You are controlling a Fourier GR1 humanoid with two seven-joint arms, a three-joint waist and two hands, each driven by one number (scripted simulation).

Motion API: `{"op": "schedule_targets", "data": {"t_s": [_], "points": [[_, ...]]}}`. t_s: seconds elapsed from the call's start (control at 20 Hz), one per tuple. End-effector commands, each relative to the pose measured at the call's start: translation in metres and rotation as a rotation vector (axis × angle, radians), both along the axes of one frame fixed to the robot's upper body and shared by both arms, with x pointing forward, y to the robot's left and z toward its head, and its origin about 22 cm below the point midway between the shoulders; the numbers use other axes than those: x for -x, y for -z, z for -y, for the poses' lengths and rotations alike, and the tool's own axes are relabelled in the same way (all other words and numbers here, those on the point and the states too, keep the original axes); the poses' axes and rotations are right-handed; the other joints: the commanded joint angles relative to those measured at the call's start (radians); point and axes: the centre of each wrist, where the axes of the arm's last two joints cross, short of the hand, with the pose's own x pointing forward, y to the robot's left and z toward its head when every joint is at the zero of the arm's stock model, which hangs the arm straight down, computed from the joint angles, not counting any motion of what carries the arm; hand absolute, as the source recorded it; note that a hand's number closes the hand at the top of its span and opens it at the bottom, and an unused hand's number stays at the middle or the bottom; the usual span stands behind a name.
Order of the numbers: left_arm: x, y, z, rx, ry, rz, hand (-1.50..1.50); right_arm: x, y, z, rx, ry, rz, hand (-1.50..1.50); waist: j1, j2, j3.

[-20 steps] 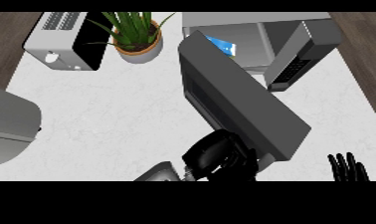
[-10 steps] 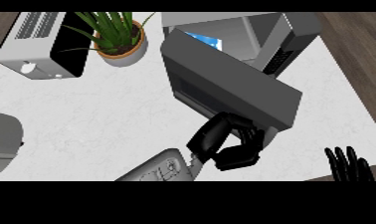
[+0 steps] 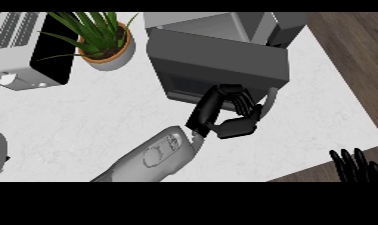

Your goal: Pick up the milk, place it into the microwave and close the microwave

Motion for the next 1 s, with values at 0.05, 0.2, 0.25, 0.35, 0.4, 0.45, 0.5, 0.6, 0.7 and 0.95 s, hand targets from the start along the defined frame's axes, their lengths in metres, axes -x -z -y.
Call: {"op": "schedule_targets", "data": {"t_s": [0.05,0.2,0.25,0.35,0.4,0.45,0.5,0.6,0.7,0.95], "points": [[-0.024,-0.02,0.0,0.098,-0.068,0.001,1.5,-0.006,-0.015,-0.004,-0.026,-0.084,0.048,-1.5,-0.034,0.017,-0.002],[-0.035,-0.027,0.001,0.115,-0.089,0.019,1.5,-0.001,-0.018,-0.004,-0.034,-0.105,0.024,-1.5,-0.062,0.019,0.0],[-0.039,-0.024,-0.002,0.114,-0.089,0.013,1.5,-0.001,-0.02,-0.005,-0.045,-0.104,0.03,-1.5,-0.056,0.023,0.0],[-0.044,-0.03,0.0,0.124,-0.107,0.03,1.5,0.001,-0.023,-0.006,-0.037,-0.117,0.018,-1.5,-0.081,0.023,0.0],[-0.049,-0.03,-0.002,0.137,-0.115,0.021,1.5,0.002,-0.022,-0.005,-0.048,-0.105,0.019,-1.5,-0.077,0.028,0.001],[-0.05,-0.032,-0.001,0.134,-0.122,0.017,1.5,0.0,-0.027,-0.002,-0.031,-0.11,0.026,-1.5,-0.092,0.03,0.001],[-0.054,-0.036,-0.001,0.144,-0.136,0.023,1.5,-0.002,-0.026,-0.005,-0.047,-0.114,0.032,-1.5,-0.093,0.032,0.002],[-0.058,-0.03,-0.005,0.143,-0.14,0.022,1.5,-0.002,-0.035,0.0,-0.037,-0.117,0.049,-1.5,-0.102,0.037,0.0],[-0.063,-0.036,-0.003,0.155,-0.151,0.03,1.5,-0.002,-0.036,-0.001,-0.038,-0.14,0.039,-1.5,-0.107,0.036,0.002],[-0.072,-0.039,-0.005,0.166,-0.171,0.045,1.5,-0.002,-0.042,-0.002,-0.059,-0.165,0.05,-1.5,-0.128,0.042,0.004]]}}
